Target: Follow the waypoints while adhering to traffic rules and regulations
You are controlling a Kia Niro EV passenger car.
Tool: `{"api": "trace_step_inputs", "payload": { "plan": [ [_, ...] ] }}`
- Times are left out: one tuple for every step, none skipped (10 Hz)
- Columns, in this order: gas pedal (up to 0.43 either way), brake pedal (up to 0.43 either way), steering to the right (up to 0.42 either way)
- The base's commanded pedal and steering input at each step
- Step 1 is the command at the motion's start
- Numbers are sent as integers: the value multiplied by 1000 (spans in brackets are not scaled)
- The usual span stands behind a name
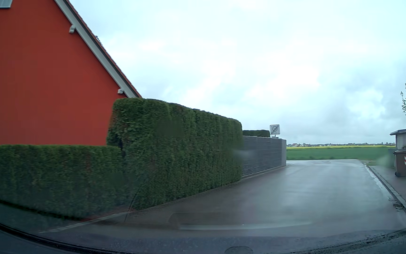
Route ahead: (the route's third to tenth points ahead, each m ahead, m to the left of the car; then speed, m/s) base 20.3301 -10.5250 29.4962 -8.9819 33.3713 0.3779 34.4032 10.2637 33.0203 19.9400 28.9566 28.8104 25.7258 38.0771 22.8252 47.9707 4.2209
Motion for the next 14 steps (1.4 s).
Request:
{"api": "trace_step_inputs", "payload": {
  "plan": [
    [110,0,419],
    [118,0,418],
    [130,0,414],
    [130,0,397],
    [130,0,371],
    [130,0,333],
    [130,0,307],
    [130,0,277],
    [130,0,249],
    [130,0,224],
    [130,0,204],
    [130,0,176],
    [130,0,158],
    [130,0,142]
  ]
}}
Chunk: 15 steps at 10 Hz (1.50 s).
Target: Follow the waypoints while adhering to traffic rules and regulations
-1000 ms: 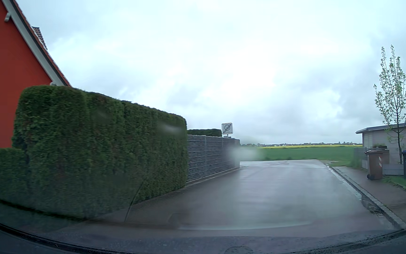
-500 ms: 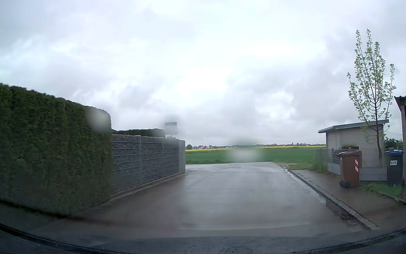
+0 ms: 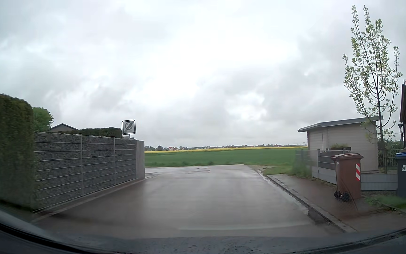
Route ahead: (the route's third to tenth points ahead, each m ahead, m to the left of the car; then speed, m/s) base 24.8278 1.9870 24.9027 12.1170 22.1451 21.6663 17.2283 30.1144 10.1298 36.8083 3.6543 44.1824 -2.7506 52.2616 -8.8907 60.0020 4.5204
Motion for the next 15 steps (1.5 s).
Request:
{"api": "trace_step_inputs", "payload": {
  "plan": [
    [130,0,130],
    [130,0,115],
    [130,0,100],
    [130,0,82],
    [130,0,66],
    [130,0,50],
    [130,0,34],
    [130,0,22],
    [130,0,11],
    [118,0,2],
    [118,0,-3],
    [110,0,-7],
    [110,0,-8],
    [98,0,-8],
    [87,0,-9]
  ]
}}
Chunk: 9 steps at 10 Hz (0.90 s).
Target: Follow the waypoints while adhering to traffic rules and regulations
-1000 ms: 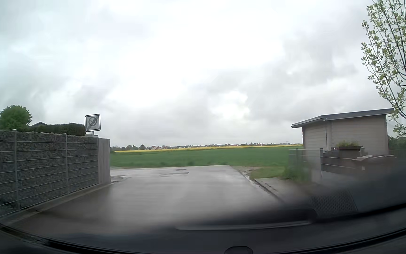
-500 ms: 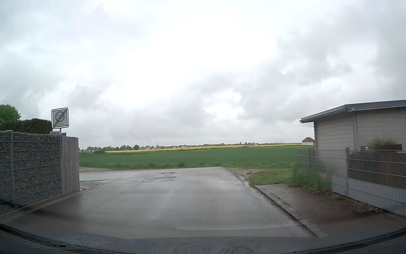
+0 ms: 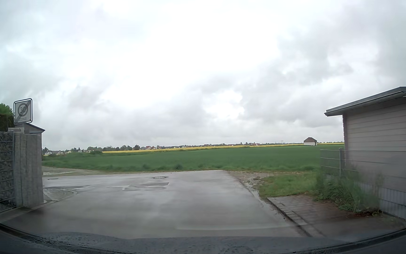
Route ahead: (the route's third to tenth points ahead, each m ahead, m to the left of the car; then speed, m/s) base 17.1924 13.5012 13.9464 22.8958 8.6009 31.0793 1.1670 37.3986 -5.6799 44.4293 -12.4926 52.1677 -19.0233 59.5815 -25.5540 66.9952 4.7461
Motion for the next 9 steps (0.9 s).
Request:
{"api": "trace_step_inputs", "payload": {
  "plan": [
    [87,0,-10],
    [87,0,-12],
    [87,0,-18],
    [87,0,-25],
    [87,0,-32],
    [87,0,-39],
    [87,0,-52],
    [87,0,-68],
    [87,0,-96]
  ]
}}
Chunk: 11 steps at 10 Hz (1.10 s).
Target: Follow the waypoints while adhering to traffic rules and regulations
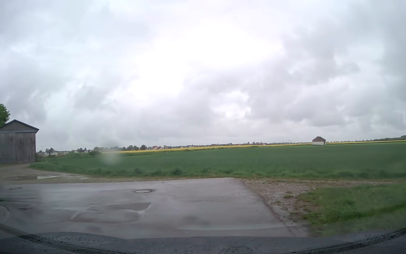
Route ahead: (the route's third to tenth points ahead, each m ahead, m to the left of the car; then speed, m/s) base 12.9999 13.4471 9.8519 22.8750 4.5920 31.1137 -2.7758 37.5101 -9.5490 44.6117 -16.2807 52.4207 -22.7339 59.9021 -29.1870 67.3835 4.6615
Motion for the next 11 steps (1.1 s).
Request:
{"api": "trace_step_inputs", "payload": {
  "plan": [
    [87,0,-128],
    [87,0,-159],
    [87,0,-194],
    [87,0,-234],
    [87,0,-269],
    [87,0,-312],
    [87,0,-347],
    [87,0,-370],
    [87,0,-386],
    [87,0,-390],
    [87,0,-390]
  ]
}}
